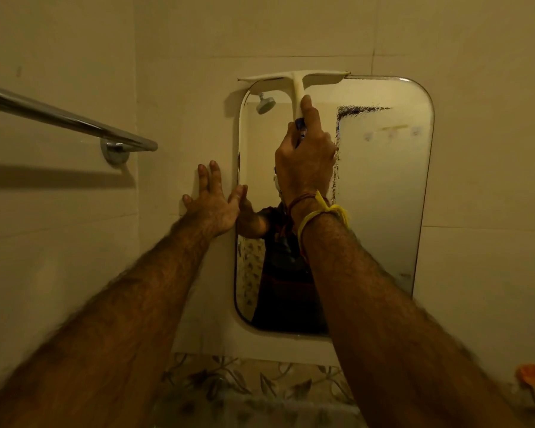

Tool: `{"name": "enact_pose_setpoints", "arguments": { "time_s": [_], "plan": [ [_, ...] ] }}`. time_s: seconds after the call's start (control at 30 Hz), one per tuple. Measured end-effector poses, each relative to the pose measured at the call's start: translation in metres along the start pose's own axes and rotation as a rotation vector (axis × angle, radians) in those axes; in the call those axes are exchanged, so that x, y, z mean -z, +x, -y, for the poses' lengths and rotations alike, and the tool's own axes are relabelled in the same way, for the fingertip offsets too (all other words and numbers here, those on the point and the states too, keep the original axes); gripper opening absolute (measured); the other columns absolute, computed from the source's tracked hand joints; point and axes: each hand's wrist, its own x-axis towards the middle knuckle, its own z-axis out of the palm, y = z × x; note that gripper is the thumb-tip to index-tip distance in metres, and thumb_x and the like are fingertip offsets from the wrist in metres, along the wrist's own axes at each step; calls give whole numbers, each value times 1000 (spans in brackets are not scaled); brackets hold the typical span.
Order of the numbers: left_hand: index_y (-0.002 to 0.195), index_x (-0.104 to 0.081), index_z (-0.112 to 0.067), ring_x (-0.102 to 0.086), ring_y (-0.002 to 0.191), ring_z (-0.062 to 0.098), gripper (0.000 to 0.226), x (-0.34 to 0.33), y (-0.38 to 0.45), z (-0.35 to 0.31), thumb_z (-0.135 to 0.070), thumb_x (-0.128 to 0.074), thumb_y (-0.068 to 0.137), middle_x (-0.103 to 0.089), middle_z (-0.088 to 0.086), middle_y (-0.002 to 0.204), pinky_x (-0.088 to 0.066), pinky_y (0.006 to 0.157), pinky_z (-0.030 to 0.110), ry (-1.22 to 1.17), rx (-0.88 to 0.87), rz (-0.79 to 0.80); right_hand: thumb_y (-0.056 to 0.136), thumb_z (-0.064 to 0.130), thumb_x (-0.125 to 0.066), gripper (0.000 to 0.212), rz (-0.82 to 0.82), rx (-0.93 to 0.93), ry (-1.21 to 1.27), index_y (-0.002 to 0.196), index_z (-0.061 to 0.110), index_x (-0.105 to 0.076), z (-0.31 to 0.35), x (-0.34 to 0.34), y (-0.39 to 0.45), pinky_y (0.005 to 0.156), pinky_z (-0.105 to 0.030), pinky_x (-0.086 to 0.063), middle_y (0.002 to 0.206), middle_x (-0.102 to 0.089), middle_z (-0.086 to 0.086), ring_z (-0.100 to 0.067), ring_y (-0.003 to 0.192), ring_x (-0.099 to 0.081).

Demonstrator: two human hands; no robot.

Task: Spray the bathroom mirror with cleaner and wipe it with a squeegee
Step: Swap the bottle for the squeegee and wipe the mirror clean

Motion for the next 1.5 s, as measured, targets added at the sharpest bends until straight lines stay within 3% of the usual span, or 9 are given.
{"name": "enact_pose_setpoints", "arguments": {
  "time_s": [0.1,0.17,0.33,0.47,0.77,1.0,1.13,1.3,1.5],
  "plan": [
    [151,25,-29,-8,150,28,76,-2,0,-1,-60,-23,99,29,0,158,5,119,49,11,11,-9,96,22,-53,50,-9,28,-21,146,24,-42,-7,3,-12,56,-8,-21,81,-47,-3,3,61,-33],
    [151,25,-28,-7,150,28,77,-5,0,-2,-59,-23,99,29,0,159,5,119,49,26,20,-21,96,21,-53,50,3,39,-30,145,24,-43,-11,7,-21,58,-11,-27,82,-49,-4,1,61,-34],
    [153,18,-24,-11,150,27,70,-6,-1,-2,-51,-22,103,22,3,161,5,119,50,-4,1,-55,93,18,-54,51,25,16,-26,143,22,-46,-11,18,-47,68,-35,-53,93,-63,-13,-22,76,-55],
    [155,14,-20,6,150,29,63,-8,-10,11,-40,-21,106,18,5,162,8,121,47,-4,-62,-45,93,15,-53,52,89,-25,-7,144,20,-44,-19,25,-81,84,-48,-55,107,-64,-12,-25,93,-60],
    [152,22,-27,20,147,33,102,-48,-50,66,-9,-59,93,27,0,160,4,119,45,36,-50,-32,94,20,-54,52,154,-122,-24,145,24,-43,-36,47,-160,77,-47,-58,114,-63,-15,-35,102,-60],
    [157,-2,-20,6,150,28,90,-57,-60,62,20,-39,85,3,0,165,-17,117,35,-81,-140,-193,91,13,-59,56,146,-199,-62,143,25,-45,-53,64,-219,78,-36,-58,108,-67,-12,-25,88,-64],
    [157,-9,-18,-9,150,30,56,-59,-67,59,-12,-30,105,-10,3,164,-19,119,40,-163,-107,-174,91,14,-59,54,199,-229,-116,143,24,-47,-62,81,-259,69,-25,-51,94,-64,-8,-19,77,-60],
    [157,1,-27,-17,149,30,59,-62,-78,59,-35,-27,106,-11,3,164,-20,119,43,-271,-48,-48,93,14,-60,50,235,-306,-153,141,20,-50,-63,97,-302,63,-34,-54,92,-65,-8,-19,75,-58],
    [153,12,-37,-1,149,39,65,-83,-109,67,-40,-31,105,2,2,165,-11,119,57,-182,-8,178,93,16,-57,50,244,-346,-167,142,22,-48,-54,103,-301,64,-37,-54,93,-65,-8,-22,77,-60]
  ]
}}
